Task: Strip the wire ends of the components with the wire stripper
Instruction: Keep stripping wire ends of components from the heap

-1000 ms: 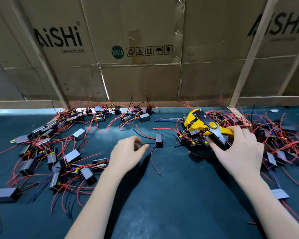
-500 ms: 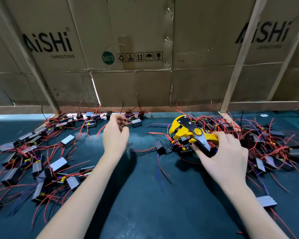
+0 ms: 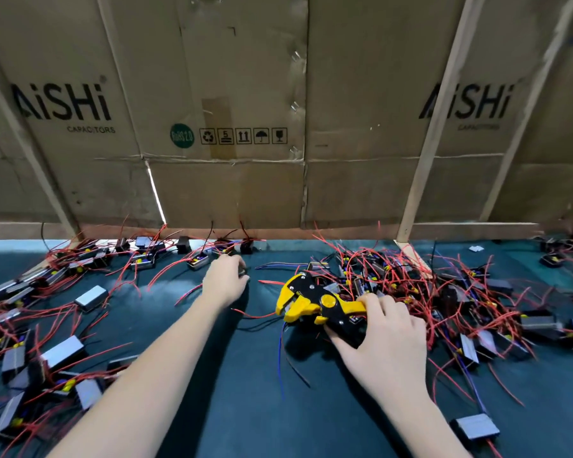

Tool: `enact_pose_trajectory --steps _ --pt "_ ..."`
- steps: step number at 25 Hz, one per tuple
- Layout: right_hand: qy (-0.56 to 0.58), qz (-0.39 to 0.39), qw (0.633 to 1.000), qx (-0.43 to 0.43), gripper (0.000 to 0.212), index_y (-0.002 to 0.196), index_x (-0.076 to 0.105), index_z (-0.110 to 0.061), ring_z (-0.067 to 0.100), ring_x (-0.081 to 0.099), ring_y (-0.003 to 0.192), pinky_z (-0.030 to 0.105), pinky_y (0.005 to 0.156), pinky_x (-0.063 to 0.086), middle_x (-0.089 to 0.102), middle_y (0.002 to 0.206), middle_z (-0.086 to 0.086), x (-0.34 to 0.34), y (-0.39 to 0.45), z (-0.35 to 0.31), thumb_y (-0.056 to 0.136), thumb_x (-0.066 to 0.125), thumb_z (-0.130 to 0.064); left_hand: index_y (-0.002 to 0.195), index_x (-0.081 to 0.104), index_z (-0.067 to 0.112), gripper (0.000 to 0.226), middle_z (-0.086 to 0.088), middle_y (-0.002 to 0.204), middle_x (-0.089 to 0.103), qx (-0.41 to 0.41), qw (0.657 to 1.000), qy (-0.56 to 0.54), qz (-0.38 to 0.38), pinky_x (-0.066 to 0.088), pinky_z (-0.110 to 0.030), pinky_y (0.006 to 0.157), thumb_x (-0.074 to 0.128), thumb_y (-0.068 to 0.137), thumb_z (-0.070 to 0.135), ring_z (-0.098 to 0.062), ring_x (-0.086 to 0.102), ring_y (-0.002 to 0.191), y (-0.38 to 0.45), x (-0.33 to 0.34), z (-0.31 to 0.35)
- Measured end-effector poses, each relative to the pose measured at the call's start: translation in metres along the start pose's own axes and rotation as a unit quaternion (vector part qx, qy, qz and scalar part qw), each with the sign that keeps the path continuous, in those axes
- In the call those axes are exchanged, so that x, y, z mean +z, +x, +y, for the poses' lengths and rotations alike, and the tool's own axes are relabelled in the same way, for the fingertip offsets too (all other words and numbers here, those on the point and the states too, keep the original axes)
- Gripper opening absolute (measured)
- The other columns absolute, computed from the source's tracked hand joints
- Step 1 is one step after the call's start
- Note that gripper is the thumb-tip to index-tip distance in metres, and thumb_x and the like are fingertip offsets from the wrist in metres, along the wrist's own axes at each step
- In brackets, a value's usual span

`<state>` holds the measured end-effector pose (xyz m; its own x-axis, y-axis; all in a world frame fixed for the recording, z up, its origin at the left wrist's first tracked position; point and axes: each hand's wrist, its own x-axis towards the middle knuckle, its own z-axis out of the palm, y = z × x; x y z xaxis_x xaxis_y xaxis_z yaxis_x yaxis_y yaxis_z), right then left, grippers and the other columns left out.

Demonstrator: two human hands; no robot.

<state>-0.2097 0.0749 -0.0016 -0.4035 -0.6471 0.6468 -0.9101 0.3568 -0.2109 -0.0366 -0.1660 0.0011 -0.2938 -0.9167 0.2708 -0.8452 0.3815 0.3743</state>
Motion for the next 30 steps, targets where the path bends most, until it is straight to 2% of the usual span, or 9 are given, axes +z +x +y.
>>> enact_pose_trajectory --steps 3,5,8,9,11,13,16,21,30 --pt "0.002 -0.011 1.000 0.005 0.062 0.100 0.066 -0.015 0.030 0.060 0.088 0.041 0.075 0.042 0.063 0.091 0.002 -0.001 -0.001 -0.001 0.063 0.077 -0.064 0.098 0.075 0.011 0.018 -0.008 0.092 0.070 -0.039 0.972 -0.227 0.035 0.050 -0.031 0.082 0.075 0.081 0.015 -0.025 0.065 0.091 -0.009 -0.033 0.007" --pt "0.011 -0.015 1.000 0.013 0.061 0.101 0.066 -0.016 0.031 0.060 0.089 0.042 0.076 0.042 0.064 0.092 0.003 -0.002 -0.001 -0.001 0.064 0.076 -0.064 0.097 0.075 0.014 0.018 -0.003 0.087 0.069 -0.034 0.900 -0.427 0.082 0.050 -0.021 0.075 0.075 0.081 0.008 -0.016 0.061 0.084 -0.024 -0.074 0.014" --pt "0.011 -0.037 0.999 0.035 0.062 0.105 0.064 -0.017 0.030 0.059 0.095 0.040 0.079 0.039 0.064 0.098 0.002 -0.003 0.002 0.002 0.068 0.070 -0.066 0.100 0.075 0.025 0.027 0.005 0.099 0.074 0.111 0.832 -0.541 0.055 0.048 -0.010 0.074 0.075 0.077 0.012 -0.005 0.064 0.087 -0.067 -0.124 0.018" --pt "0.010 -0.049 0.998 0.049 0.063 0.107 0.063 -0.018 0.029 0.059 0.098 0.040 0.080 0.039 0.064 0.100 0.002 -0.004 0.004 0.003 0.069 0.068 -0.068 0.099 0.075 0.026 0.027 0.005 0.101 0.075 0.154 0.834 -0.529 0.026 0.050 -0.013 0.077 0.075 0.075 0.015 -0.005 0.066 0.090 -0.084 -0.129 0.019" --pt "0.013 -0.060 0.995 0.075 0.063 0.109 0.061 -0.020 0.028 0.058 0.101 0.039 0.081 0.038 0.063 0.102 0.001 -0.005 0.005 0.006 0.070 0.065 -0.069 0.094 0.074 0.025 0.024 0.003 0.097 0.074 0.199 0.875 -0.441 -0.024 0.053 -0.020 0.080 0.076 0.073 0.011 -0.011 0.068 0.089 -0.116 -0.117 0.022" --pt "0.026 -0.059 0.994 0.092 0.061 0.109 0.060 -0.021 0.027 0.058 0.102 0.039 0.081 0.038 0.063 0.101 0.000 -0.006 0.005 0.008 0.071 0.064 -0.069 0.087 0.074 0.021 0.020 0.004 0.087 0.071 0.201 0.920 -0.336 -0.038 0.050 -0.022 0.074 0.078 0.075 0.006 -0.008 0.065 0.080 -0.138 -0.090 0.025" --pt "0.033 -0.050 0.994 0.094 0.061 0.111 0.061 -0.021 0.027 0.057 0.104 0.039 0.083 0.038 0.062 0.102 0.000 -0.008 0.005 0.012 0.073 0.065 -0.068 0.077 0.074 0.017 0.011 0.006 0.077 0.066 0.177 0.952 -0.250 -0.018 0.044 -0.024 0.071 0.078 0.078 0.007 -0.002 0.055 0.069 -0.151 -0.058 0.023" --pt "-0.014 -0.066 0.997 0.050 0.066 0.116 0.059 -0.018 0.026 0.054 0.103 0.039 0.085 0.034 0.060 0.106 0.001 -0.003 -0.001 0.008 0.072 0.065 -0.067 0.078 0.073 0.017 0.010 0.007 0.077 0.069 0.112 0.948 -0.296 0.000 0.047 -0.024 0.074 0.075 0.082 0.009 -0.008 0.059 0.072 -0.158 -0.038 0.022" --pt "-0.051 0.010 0.999 -0.008 0.060 0.102 0.062 -0.012 0.031 0.056 0.089 0.041 0.077 0.036 0.060 0.094 0.007 0.003 -0.004 -0.005 0.062 0.082 -0.052 0.081 0.073 0.016 0.006 0.002 0.080 0.067 0.078 0.943 -0.323 -0.030 0.046 -0.029 0.078 0.072 0.086 0.011 -0.016 0.057 0.075 -0.158 -0.035 0.024"
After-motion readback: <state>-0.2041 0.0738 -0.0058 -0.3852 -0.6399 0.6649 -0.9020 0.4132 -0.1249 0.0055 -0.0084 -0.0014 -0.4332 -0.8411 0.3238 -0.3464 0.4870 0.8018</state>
